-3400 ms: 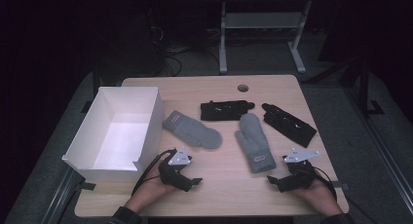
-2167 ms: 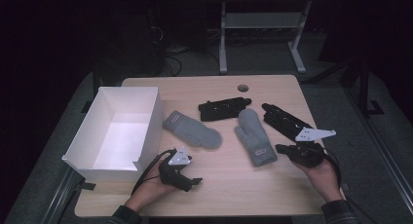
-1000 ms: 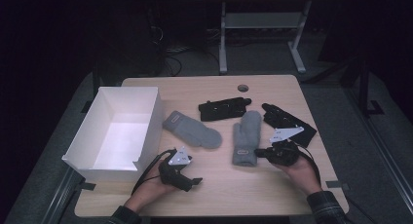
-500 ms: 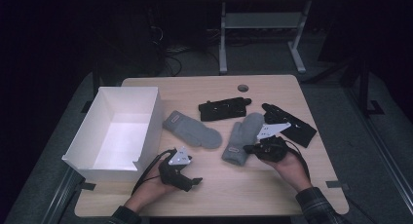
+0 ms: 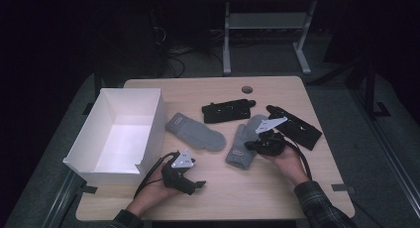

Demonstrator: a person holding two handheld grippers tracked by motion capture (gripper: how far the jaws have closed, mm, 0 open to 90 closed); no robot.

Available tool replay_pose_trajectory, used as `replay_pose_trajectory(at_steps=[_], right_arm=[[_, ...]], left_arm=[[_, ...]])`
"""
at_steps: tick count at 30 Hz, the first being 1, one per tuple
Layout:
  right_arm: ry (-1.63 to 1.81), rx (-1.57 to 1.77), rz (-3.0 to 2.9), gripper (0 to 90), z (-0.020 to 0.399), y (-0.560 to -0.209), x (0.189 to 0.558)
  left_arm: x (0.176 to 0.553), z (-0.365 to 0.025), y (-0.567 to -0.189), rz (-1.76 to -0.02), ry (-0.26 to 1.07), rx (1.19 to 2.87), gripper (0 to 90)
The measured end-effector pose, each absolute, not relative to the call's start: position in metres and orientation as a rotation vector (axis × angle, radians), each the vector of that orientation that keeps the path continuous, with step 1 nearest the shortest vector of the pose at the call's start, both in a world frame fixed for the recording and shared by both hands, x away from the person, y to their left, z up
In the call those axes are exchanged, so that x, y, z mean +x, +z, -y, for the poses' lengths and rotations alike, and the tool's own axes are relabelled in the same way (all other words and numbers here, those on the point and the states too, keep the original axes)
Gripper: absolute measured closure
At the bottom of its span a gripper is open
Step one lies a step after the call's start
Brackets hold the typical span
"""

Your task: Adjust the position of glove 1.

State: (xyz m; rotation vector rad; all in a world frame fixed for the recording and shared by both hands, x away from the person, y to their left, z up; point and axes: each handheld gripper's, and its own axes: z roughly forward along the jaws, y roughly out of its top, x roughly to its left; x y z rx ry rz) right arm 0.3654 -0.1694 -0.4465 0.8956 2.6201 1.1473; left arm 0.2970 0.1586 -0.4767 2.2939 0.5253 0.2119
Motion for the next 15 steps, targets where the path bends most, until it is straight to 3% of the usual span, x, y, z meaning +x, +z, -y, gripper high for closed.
replay_pose_trajectory(at_steps=[15], right_arm=[[1.179, 0.774, -2.733, 90.0, 0.133, -0.451, 0.341]], left_arm=[[0.297, -0.159, -0.476, -0.523, 0.216, 2.296, 12.7]])
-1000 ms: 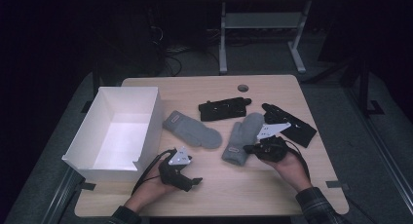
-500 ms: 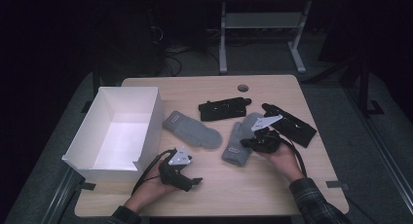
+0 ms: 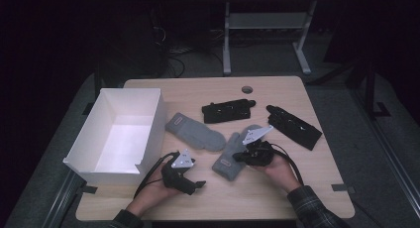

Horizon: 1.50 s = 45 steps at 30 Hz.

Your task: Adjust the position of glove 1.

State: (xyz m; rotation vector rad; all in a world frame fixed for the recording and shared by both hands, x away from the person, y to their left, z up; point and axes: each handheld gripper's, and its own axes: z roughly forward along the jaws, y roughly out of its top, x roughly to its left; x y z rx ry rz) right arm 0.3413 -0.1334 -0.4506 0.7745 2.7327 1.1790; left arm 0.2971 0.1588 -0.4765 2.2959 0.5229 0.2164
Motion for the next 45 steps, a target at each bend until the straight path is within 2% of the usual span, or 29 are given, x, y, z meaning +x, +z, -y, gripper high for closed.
replay_pose_trajectory(at_steps=[10, 14, 16, 19, 20, 24, 25, 26, 27, 28, 32, 39, 45], right_arm=[[1.182, 0.681, -2.795, 90.0, 0.113, -0.448, 0.323], [1.199, 0.7, -2.784, 85.0, 0.111, -0.444, 0.319], [1.222, 0.718, -2.734, 80.9, 0.121, -0.439, 0.32], [1.224, 0.761, -2.676, 69.3, 0.134, -0.436, 0.317], [1.224, 0.761, -2.676, 69.3, 0.134, -0.436, 0.317], [1.197, 0.822, -2.593, 44.4, 0.16, -0.437, 0.312], [1.199, 0.838, -2.575, 39.8, 0.166, -0.438, 0.311], [1.199, 0.838, -2.575, 39.8, 0.166, -0.438, 0.311], [1.163, 0.884, -2.564, 32.3, 0.179, -0.442, 0.31], [1.163, 0.884, -2.564, 32.3, 0.179, -0.442, 0.31], [1.095, 0.962, -2.536, 20.4, 0.209, -0.454, 0.302], [1.112, 1.026, -2.464, 11.4, 0.234, -0.468, 0.292], [1.101, 1.073, -2.441, 11.5, 0.239, -0.475, 0.295]], left_arm=[[0.297, -0.159, -0.477, -0.528, 0.213, 2.293, 12.7], [0.297, -0.159, -0.477, -0.526, 0.214, 2.293, 12.7], [0.297, -0.159, -0.477, -0.526, 0.214, 2.294, 12.7], [0.297, -0.158, -0.477, -0.528, 0.213, 2.289, 12.7], [0.297, -0.158, -0.477, -0.528, 0.213, 2.289, 12.7], [0.297, -0.158, -0.477, -0.531, 0.212, 2.283, 12.7], [0.297, -0.158, -0.477, -0.528, 0.214, 2.287, 12.7], [0.297, -0.158, -0.477, -0.528, 0.214, 2.287, 12.7], [0.297, -0.158, -0.477, -0.527, 0.215, 2.288, 12.7], [0.297, -0.158, -0.477, -0.527, 0.215, 2.288, 12.7], [0.296, -0.158, -0.478, -0.547, 0.213, 2.277, 12.7], [0.296, -0.157, -0.477, -0.548, 0.222, 2.294, 12.7], [0.298, -0.157, -0.471, -0.587, 0.2, 2.314, 13.7]])
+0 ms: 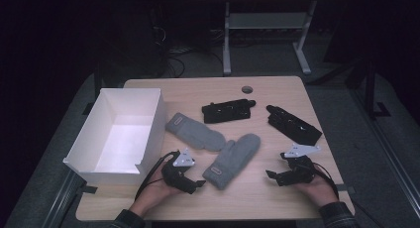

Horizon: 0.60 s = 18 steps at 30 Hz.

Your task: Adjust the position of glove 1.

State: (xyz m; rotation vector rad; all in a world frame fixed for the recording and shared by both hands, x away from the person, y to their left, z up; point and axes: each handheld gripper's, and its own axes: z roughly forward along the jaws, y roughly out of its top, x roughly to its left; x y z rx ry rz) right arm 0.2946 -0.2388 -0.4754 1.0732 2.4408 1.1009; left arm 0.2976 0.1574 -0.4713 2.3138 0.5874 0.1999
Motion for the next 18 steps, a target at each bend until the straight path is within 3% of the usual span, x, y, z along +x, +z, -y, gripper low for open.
replay_pose_trajectory(at_steps=[7, 14, 16, 18], right_arm=[[1.058, 1.045, -2.463, 10.1, 0.233, -0.481, 0.294], [1.065, 1.042, -2.461, 9.7, 0.233, -0.482, 0.294], [1.065, 1.042, -2.461, 9.6, 0.233, -0.482, 0.294], [1.065, 1.042, -2.461, 9.7, 0.233, -0.482, 0.294]], left_arm=[[0.301, -0.156, -0.448, -0.636, 0.151, 2.241, 15.0], [0.316, -0.144, -0.435, -0.664, 0.162, 2.229, 25.6], [0.319, -0.142, -0.434, -0.672, 0.145, 2.228, 33.9], [0.325, -0.137, -0.432, -0.689, 0.133, 2.214, 36.0]])
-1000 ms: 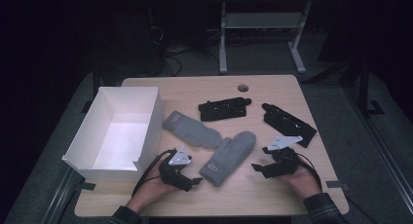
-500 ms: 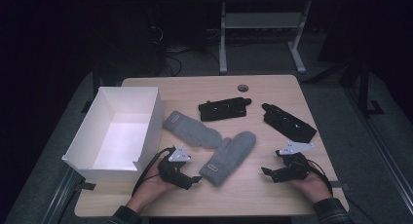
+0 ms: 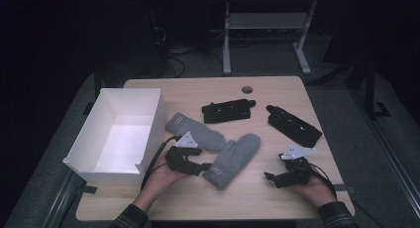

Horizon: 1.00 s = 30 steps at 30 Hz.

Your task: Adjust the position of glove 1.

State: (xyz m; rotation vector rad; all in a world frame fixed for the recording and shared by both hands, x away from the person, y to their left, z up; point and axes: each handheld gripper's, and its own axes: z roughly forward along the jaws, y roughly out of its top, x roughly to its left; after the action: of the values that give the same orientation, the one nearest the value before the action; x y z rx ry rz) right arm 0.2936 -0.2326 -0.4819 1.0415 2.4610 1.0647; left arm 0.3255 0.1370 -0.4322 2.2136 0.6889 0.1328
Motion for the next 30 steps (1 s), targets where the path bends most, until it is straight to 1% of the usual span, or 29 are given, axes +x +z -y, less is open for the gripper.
replay_pose_trajectory(at_steps=[1, 4, 6, 12, 15, 17, 25, 27, 29, 30], right_arm=[[1.065, 1.042, -2.461, 9.7, 0.233, -0.482, 0.294], [1.065, 1.042, -2.461, 9.6, 0.233, -0.482, 0.294], [1.065, 1.042, -2.461, 9.7, 0.233, -0.482, 0.294], [1.065, 1.042, -2.461, 9.6, 0.233, -0.482, 0.294], [1.065, 1.042, -2.461, 9.7, 0.233, -0.482, 0.294], [1.065, 1.043, -2.46, 9.7, 0.233, -0.482, 0.294], [1.065, 1.043, -2.46, 9.7, 0.233, -0.482, 0.294], [1.065, 1.043, -2.46, 9.7, 0.233, -0.482, 0.294], [1.065, 1.043, -2.46, 9.7, 0.233, -0.482, 0.294], [1.065, 1.043, -2.46, 9.7, 0.233, -0.482, 0.294]], left_arm=[[0.331, -0.132, -0.431, -0.692, 0.14, 2.215, 41.6], [0.34, -0.123, -0.43, -0.688, 0.141, 2.234, 46.2], [0.345, -0.116, -0.43, -0.691, 0.126, 2.229, 50.9], [0.356, -0.097, -0.435, -0.708, 0.1, 2.246, 55.1], [0.359, -0.09, -0.44, -0.717, 0.08, 2.244, 54.8], [0.36, -0.087, -0.445, -0.711, 0.069, 2.271, 54.2], [0.356, -0.081, -0.454, -0.715, 0.069, 2.314, 55.8], [0.356, -0.079, -0.456, -0.729, 0.049, 2.301, 58.7], [0.356, -0.079, -0.457, -0.721, 0.042, 2.309, 64.8], [0.356, -0.08, -0.457, -0.71, 0.034, 2.318, 64.8]])
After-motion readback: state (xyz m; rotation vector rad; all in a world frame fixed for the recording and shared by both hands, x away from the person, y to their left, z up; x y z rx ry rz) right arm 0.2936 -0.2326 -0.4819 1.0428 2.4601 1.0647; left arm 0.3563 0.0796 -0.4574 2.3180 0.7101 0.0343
